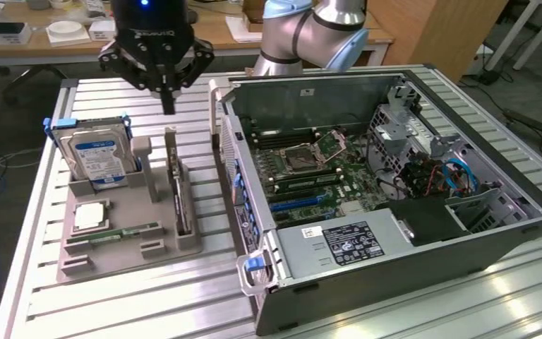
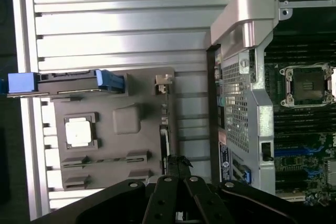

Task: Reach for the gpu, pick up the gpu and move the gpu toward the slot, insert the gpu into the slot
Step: 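Reach for the gpu, then pick up the gpu and move the gpu toward the slot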

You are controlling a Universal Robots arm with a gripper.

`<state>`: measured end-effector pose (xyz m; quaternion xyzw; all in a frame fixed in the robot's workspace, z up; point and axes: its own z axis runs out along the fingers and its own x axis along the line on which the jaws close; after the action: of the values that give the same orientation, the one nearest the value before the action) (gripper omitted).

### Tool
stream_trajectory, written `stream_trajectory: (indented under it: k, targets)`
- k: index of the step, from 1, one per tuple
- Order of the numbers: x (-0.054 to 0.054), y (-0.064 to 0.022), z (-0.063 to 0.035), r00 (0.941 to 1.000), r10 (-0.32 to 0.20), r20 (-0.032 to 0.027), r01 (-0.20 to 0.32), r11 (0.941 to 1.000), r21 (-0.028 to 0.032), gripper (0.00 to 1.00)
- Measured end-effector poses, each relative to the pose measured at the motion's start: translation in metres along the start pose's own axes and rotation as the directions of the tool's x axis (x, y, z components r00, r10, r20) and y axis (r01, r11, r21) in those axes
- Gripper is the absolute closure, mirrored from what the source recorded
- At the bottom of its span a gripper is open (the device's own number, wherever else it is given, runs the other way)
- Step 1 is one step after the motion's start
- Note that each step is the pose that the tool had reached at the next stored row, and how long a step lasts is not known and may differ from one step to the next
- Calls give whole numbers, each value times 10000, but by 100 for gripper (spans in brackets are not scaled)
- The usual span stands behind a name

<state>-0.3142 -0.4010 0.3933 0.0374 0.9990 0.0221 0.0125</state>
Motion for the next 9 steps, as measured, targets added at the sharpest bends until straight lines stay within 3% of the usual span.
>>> stream_trajectory:
  k: [3,9]
  targets:
    - [73,-6,-2,10000,-1,0,1,10000,-1,90]
    - [74,-6,-2,10000,-1,0,1,10000,0,90]
